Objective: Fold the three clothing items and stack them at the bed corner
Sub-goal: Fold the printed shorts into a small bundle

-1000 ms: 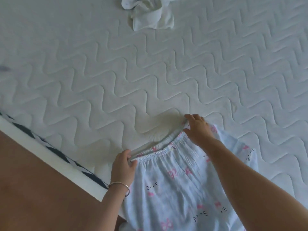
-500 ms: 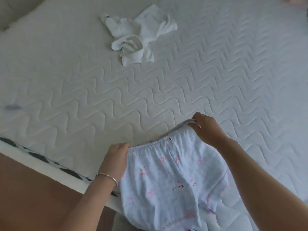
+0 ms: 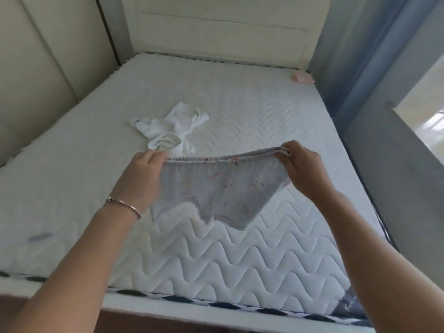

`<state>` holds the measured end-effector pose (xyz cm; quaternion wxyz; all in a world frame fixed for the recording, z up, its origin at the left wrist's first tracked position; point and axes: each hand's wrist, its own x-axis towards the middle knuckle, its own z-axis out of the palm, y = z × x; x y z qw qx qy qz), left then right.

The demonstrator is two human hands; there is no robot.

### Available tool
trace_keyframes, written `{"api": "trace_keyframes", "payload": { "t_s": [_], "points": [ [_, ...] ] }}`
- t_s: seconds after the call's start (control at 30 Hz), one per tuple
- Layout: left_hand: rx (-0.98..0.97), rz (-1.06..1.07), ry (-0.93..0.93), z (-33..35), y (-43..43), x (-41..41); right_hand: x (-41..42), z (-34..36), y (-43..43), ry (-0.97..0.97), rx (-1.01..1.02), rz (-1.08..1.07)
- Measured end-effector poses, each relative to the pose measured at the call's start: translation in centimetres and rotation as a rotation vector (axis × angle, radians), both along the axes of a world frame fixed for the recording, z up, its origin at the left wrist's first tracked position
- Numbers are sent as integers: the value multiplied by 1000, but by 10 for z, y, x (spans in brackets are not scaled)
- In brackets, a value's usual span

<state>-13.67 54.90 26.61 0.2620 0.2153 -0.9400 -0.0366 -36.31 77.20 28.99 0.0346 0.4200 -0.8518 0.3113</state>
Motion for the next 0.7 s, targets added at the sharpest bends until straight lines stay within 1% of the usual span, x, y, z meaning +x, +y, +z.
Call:
{"api": "trace_keyframes", "payload": {
  "t_s": [0.07,0.13,0.2,0.33,0.47,0.53,0.63,0.7],
  "points": [
    [66,21,160,24,6,5,14,18,6,28,-83,-27],
    [120,-4,284,41,11,11,28,33,12,60,-160,-48],
    [123,-34,366,52,14,17,40,45,19,80,-231,-76],
    [146,-21,492,64,22,31,62,55,38,88,-365,-112],
    [47,-83,507,68,29,37,70,53,60,46,-385,-135],
    [44,-111,500,68,30,32,64,51,69,16,-372,-155],
    [94,-129,451,60,28,16,48,44,77,-71,-320,-169],
    [201,-121,405,47,25,0,30,34,76,-145,-244,-160]
  ]
}}
